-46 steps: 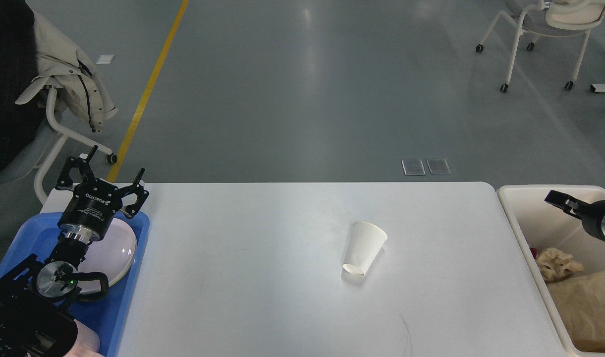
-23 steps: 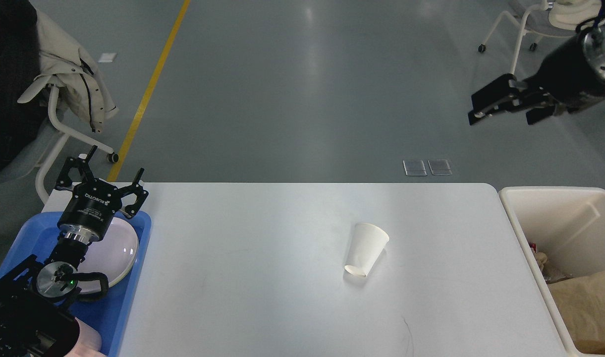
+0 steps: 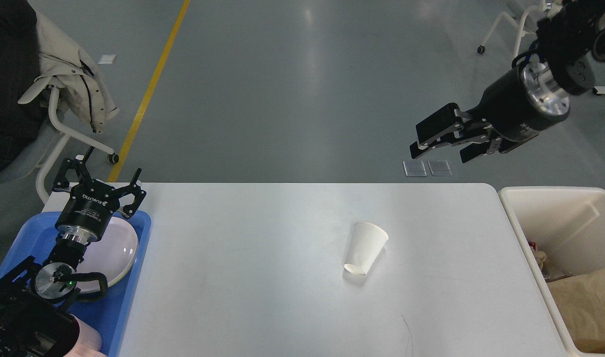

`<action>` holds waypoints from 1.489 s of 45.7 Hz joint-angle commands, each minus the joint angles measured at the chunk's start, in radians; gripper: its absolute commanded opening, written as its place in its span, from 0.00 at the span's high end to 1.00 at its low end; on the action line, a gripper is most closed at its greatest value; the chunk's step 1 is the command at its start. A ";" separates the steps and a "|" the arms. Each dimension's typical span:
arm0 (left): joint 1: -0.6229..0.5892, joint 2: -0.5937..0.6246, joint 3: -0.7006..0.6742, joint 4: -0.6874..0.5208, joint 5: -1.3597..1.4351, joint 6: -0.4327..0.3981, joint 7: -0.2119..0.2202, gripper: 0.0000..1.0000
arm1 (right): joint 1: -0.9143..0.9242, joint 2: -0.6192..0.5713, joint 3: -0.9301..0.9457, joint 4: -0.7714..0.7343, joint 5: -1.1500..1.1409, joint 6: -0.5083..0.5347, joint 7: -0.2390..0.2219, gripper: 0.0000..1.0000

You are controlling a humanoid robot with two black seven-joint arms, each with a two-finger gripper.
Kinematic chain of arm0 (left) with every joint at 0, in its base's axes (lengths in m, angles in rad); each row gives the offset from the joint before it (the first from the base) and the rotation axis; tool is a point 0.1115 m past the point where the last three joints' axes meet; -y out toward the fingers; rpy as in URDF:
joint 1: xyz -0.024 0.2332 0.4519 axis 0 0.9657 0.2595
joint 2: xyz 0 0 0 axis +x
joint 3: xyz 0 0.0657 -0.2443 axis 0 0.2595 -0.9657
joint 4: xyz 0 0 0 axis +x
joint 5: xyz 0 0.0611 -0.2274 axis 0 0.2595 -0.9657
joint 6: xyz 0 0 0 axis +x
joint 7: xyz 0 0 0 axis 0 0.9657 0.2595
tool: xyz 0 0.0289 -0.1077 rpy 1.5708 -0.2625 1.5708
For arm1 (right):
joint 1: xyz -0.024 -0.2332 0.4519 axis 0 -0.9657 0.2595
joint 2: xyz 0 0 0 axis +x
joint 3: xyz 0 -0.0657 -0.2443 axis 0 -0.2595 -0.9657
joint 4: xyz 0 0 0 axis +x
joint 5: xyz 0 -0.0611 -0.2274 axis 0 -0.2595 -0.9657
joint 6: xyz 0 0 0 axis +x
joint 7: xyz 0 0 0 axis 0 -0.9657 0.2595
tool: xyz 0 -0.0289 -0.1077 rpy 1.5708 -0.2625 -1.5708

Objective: Tidy desktop
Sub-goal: 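Reach the right gripper down to the white paper cup and grasp it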

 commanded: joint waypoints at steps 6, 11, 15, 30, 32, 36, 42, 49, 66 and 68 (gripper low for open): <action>0.000 -0.002 0.000 0.000 0.000 0.000 0.000 0.00 | -0.394 0.146 0.011 -0.063 0.167 -0.368 -0.006 0.00; 0.000 -0.002 0.000 0.000 0.000 0.000 0.000 0.00 | -0.595 0.202 0.061 -0.168 0.189 -0.430 -0.011 0.00; 0.000 -0.002 0.000 0.000 0.001 0.000 0.000 0.00 | -0.718 0.239 0.120 -0.255 0.221 -0.480 -0.017 0.00; 0.000 -0.002 0.000 0.000 0.001 0.000 0.000 0.00 | -0.936 0.321 0.236 -0.498 0.262 -0.508 -0.112 0.00; 0.000 -0.002 0.000 0.000 0.000 0.000 0.000 0.00 | -0.954 0.330 0.247 -0.515 0.261 -0.510 -0.112 0.00; 0.000 -0.002 0.000 0.000 0.000 0.000 0.000 0.00 | -0.969 0.348 0.256 -0.542 0.258 -0.511 -0.114 0.00; 0.000 -0.002 0.000 0.000 0.000 0.000 0.000 0.00 | -1.005 0.373 0.275 -0.614 0.242 -0.510 -0.129 0.00; 0.000 -0.002 0.000 0.000 0.000 0.000 0.000 0.00 | -1.048 0.390 0.311 -0.660 0.236 -0.511 -0.169 0.00; 0.000 -0.002 0.000 0.000 0.001 0.000 0.000 0.00 | -1.126 0.428 0.336 -0.726 0.187 -0.514 -0.193 0.00; 0.000 -0.002 0.000 0.000 0.000 0.000 0.000 0.00 | -1.129 0.439 0.336 -0.738 0.187 -0.519 -0.206 0.00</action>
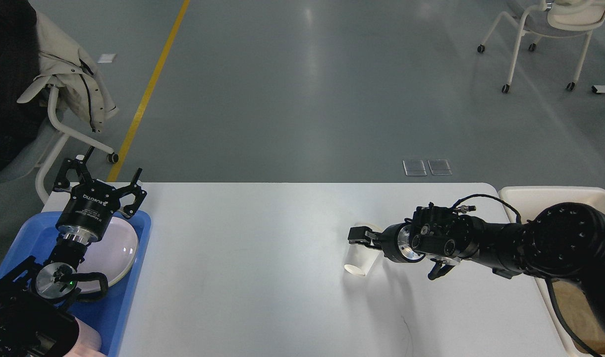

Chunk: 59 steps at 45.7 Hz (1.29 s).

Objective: Tidy desktop
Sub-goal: 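Reach the right gripper down to the white paper cup and grasp it, then lift the white paper cup and drop it into the white bin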

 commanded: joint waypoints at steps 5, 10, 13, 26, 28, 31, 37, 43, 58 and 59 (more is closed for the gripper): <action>0.000 0.000 0.000 0.000 0.001 0.000 0.000 0.00 | -0.027 0.031 0.021 -0.043 -0.005 -0.017 -0.047 0.00; 0.000 0.000 0.000 0.000 0.000 0.000 0.000 0.00 | -0.033 0.031 0.030 -0.042 -0.019 -0.017 -0.047 0.07; 0.000 0.000 0.000 0.000 0.000 0.000 0.000 0.00 | -0.043 0.031 0.030 -0.043 -0.022 -0.017 -0.047 0.35; 0.000 0.000 0.000 0.000 0.000 0.000 0.000 0.00 | -0.032 0.019 0.036 -0.039 -0.051 -0.015 -0.037 1.00; 0.000 0.000 0.000 0.000 0.000 0.000 0.000 0.00 | -0.027 0.014 0.035 -0.037 -0.051 -0.015 -0.037 1.00; 0.000 0.000 0.000 0.000 0.000 0.000 0.000 0.00 | -0.021 0.011 0.035 -0.031 -0.049 -0.012 -0.039 1.00; 0.000 0.000 0.000 0.000 0.000 0.000 0.000 0.00 | 0.037 -0.003 0.013 -0.002 -0.049 -0.003 -0.039 1.00; 0.000 0.000 0.000 0.000 0.000 0.000 0.000 0.00 | 0.178 -0.121 -0.036 0.084 -0.049 0.014 -0.037 1.00; 0.001 0.000 -0.001 0.000 0.000 0.000 0.000 0.00 | 0.784 -0.415 -0.235 0.320 -0.072 0.383 -0.011 1.00; 0.001 0.001 -0.001 0.000 0.000 0.000 0.000 0.00 | 0.822 -0.426 -0.237 0.320 -0.084 0.427 -0.004 1.00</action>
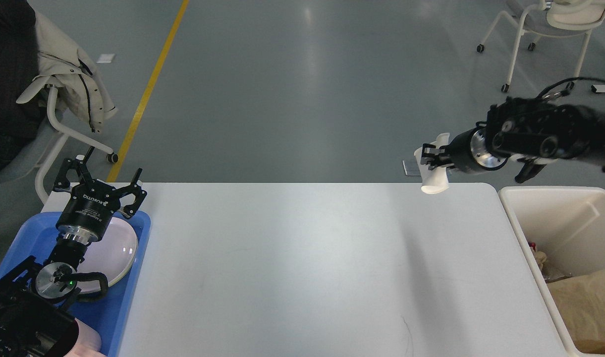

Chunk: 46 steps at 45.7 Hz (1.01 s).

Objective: Tidy desktop
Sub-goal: 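Lift the white paper cup and drop it into the white bin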

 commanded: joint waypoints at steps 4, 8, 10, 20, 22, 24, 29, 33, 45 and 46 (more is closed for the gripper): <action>0.003 0.002 -0.003 0.000 -0.001 0.000 0.000 0.00 | 0.357 -0.126 -0.035 0.021 -0.119 0.339 0.060 1.00; 0.005 0.002 -0.003 0.000 -0.001 0.000 0.000 0.00 | 0.431 -0.149 -0.034 0.021 -0.178 0.382 0.072 1.00; 0.005 0.002 -0.003 0.000 -0.001 0.000 0.000 0.00 | 0.442 -0.157 -0.038 0.021 -0.190 0.387 0.072 1.00; 0.005 0.003 -0.005 0.000 0.000 0.000 0.000 0.00 | 0.442 -0.155 -0.077 0.020 -0.201 0.379 0.072 1.00; 0.005 0.002 -0.005 0.000 -0.001 0.000 0.000 0.00 | 0.436 -0.154 -0.080 0.017 -0.201 0.378 0.072 1.00; 0.005 0.003 -0.005 0.000 -0.001 0.000 0.000 0.00 | 0.432 -0.154 -0.083 0.014 -0.201 0.376 0.072 1.00; 0.005 0.002 -0.005 0.000 -0.001 0.000 0.000 0.00 | 0.397 -0.155 -0.092 0.005 -0.207 0.358 0.072 1.00; 0.005 0.003 -0.003 0.000 -0.001 0.000 0.000 0.00 | 0.351 -0.160 -0.122 -0.032 -0.225 0.332 0.074 1.00; 0.005 0.002 -0.005 0.000 -0.001 0.000 0.000 0.00 | -0.162 -0.215 -0.153 -0.472 -0.290 0.133 0.193 1.00; 0.005 0.002 -0.003 0.000 -0.001 0.000 0.000 0.00 | -0.230 -0.217 -0.153 -0.518 -0.287 0.105 0.206 1.00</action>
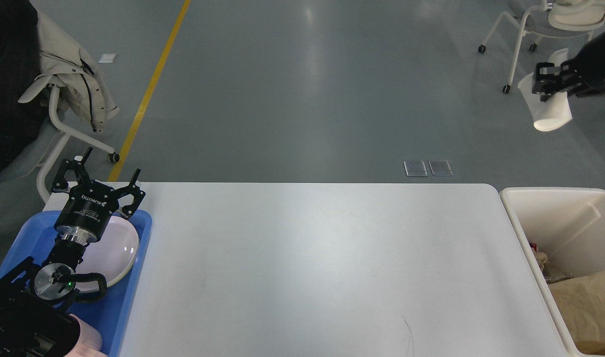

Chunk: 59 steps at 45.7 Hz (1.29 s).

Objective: Tidy desktop
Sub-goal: 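Lift the white paper cup and drop it into the white bin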

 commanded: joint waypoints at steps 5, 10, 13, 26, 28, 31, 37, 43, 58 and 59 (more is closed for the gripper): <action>0.000 -0.001 0.002 0.000 0.000 0.000 0.000 0.00 | -0.617 -0.017 0.012 -0.414 0.023 -0.245 0.116 1.00; 0.000 -0.001 0.002 0.000 0.001 0.000 0.000 0.00 | -0.847 -0.011 0.035 -0.510 0.148 -0.340 0.117 1.00; 0.000 -0.001 0.002 0.000 0.000 0.000 0.000 0.00 | -0.930 0.001 0.040 -0.522 0.212 -0.383 0.116 1.00; 0.000 -0.001 0.002 0.000 0.000 0.000 0.000 0.00 | -1.053 0.067 0.127 -0.550 0.278 -0.487 0.105 0.00; 0.000 -0.001 0.002 0.000 0.000 0.000 0.000 0.00 | -1.053 0.067 0.132 -0.550 0.278 -0.487 0.104 0.00; 0.000 -0.001 0.002 0.000 0.000 0.000 0.000 0.00 | -1.053 0.072 0.130 -0.550 0.278 -0.487 0.104 0.00; 0.000 -0.001 0.002 0.000 0.000 0.000 0.000 0.00 | -1.053 0.073 0.129 -0.550 0.278 -0.487 0.104 0.00; 0.000 -0.001 0.002 0.000 0.000 0.000 -0.002 0.00 | -1.051 0.073 0.127 -0.550 0.277 -0.487 0.104 0.00; 0.000 -0.001 0.002 0.000 0.000 0.000 -0.002 0.00 | -0.797 0.060 0.176 -0.524 0.286 -0.472 0.114 0.00; 0.000 -0.001 0.002 0.000 0.000 0.000 0.000 0.00 | -0.757 0.056 0.183 -0.516 0.287 -0.472 0.114 0.00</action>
